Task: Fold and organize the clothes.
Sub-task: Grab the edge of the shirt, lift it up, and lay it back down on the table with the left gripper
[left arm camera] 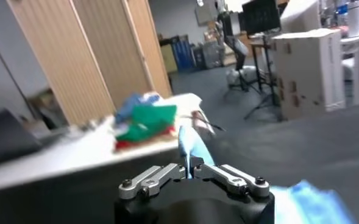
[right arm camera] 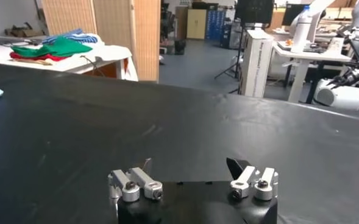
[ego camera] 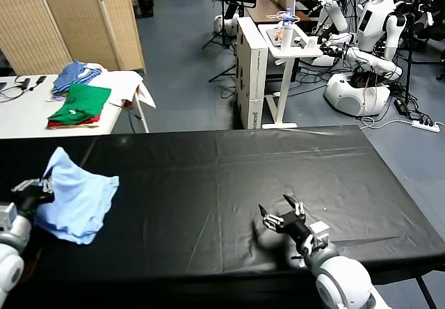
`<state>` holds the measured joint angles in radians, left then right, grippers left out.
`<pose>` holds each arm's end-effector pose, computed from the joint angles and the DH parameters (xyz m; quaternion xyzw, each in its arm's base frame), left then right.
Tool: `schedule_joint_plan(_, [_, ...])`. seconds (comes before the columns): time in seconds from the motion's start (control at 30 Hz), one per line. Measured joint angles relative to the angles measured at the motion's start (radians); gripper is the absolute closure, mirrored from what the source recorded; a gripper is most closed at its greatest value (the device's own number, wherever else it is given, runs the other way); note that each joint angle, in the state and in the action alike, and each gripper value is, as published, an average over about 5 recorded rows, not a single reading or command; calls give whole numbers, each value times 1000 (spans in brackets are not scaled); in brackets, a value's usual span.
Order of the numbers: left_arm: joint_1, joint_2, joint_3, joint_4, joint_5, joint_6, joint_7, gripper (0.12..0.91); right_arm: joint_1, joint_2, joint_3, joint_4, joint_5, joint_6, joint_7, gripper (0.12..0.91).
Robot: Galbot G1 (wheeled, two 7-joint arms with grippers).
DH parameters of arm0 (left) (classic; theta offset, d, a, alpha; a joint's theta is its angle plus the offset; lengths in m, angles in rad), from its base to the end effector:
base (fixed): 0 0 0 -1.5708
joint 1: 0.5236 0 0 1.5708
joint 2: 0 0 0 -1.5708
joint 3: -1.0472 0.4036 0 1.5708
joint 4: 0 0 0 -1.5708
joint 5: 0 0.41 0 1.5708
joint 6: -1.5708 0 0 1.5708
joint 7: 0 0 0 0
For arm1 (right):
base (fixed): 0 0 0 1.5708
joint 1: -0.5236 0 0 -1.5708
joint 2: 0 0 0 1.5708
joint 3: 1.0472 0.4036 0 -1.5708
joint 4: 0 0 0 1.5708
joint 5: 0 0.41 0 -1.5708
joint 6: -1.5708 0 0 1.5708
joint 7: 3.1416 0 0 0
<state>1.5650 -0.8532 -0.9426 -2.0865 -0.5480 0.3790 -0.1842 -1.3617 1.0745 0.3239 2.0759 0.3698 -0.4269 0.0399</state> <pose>0.2552 0.2418 -0.2102 0.0959 -0.9793 -0.1439 0.1054 0.2681 -0.0351 -0.3126 0.1703 -0.9684 0.0503 0.1753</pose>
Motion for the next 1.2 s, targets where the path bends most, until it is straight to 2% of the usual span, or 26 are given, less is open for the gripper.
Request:
schedule_joint_plan(0.2, [-29,-103,129,-85,-106,31,-61,864,-29,0,25,17,-4,1,0,118])
schedule_joint_plan(0.3, [-44,-168,212,-116,-123,41,-87,864,-43,1,39,22,-7,1,0,118])
schedule_joint_plan(0.4, [-59,-236,298,-124,-125,42,-101,864,-52,2,48,25,-10,1,0,118])
schedule_joint_plan(0.53, [-79,-331,401,-114,-97,34,-102,864,-55,4,50,25,-10,-1,1,118])
schedule_joint_plan(0.83, [-95,-548,548,-50,23,22,-80,864,-36,4,31,25,36,-16,9,118])
schedule_joint_plan(1.1, [-92,-655,587,-25,127,3,-18,860,20,18,-22,12,171,-67,43,118])
schedule_joint_plan(1.2, [-84,-673,591,-30,146,-15,22,775,53,21,-50,3,240,-93,61,118])
